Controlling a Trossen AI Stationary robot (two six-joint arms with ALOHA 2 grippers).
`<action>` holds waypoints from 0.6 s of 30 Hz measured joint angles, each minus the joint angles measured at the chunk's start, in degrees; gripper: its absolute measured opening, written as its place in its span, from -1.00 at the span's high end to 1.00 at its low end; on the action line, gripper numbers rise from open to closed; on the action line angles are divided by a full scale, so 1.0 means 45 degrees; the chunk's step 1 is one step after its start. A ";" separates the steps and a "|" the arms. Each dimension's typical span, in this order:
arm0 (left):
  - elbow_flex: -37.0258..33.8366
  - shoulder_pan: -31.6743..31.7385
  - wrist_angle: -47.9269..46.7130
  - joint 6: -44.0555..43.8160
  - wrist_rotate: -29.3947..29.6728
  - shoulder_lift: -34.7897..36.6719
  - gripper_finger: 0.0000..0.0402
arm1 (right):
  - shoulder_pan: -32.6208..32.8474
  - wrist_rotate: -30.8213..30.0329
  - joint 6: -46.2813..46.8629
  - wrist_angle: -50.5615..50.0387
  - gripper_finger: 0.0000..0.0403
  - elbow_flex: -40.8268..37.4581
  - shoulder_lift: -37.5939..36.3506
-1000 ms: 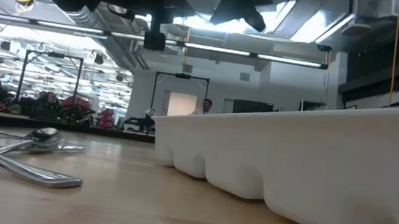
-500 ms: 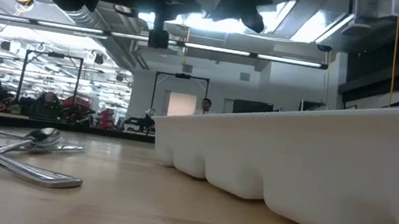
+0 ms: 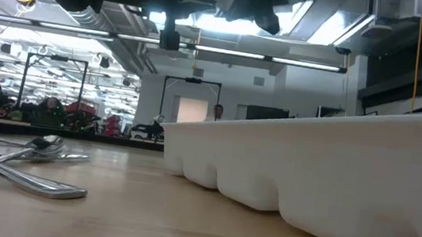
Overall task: Sort silverware
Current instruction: Put the silver fork into the silverware tray
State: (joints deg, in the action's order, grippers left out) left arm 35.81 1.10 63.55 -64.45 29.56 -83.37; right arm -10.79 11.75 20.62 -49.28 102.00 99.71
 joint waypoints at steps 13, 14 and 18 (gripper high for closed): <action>0.0000 0.0000 -0.0010 -0.0010 0.0002 -0.0010 0.99 | -0.0005 -0.0016 -0.0005 0.0021 0.86 0.0000 -0.0007; -0.0005 0.0000 -0.0020 -0.0012 -0.0030 -0.0010 0.99 | -0.0005 -0.0019 -0.0005 0.0041 0.84 0.0001 -0.0007; -0.0005 -0.0036 -0.0014 -0.0025 -0.0215 -0.0019 1.00 | -0.0014 0.0218 -0.0005 0.0318 0.68 0.0005 -0.0017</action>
State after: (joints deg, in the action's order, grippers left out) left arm 35.79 0.94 63.49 -64.56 28.60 -83.46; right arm -10.85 12.73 20.60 -47.85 102.02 99.63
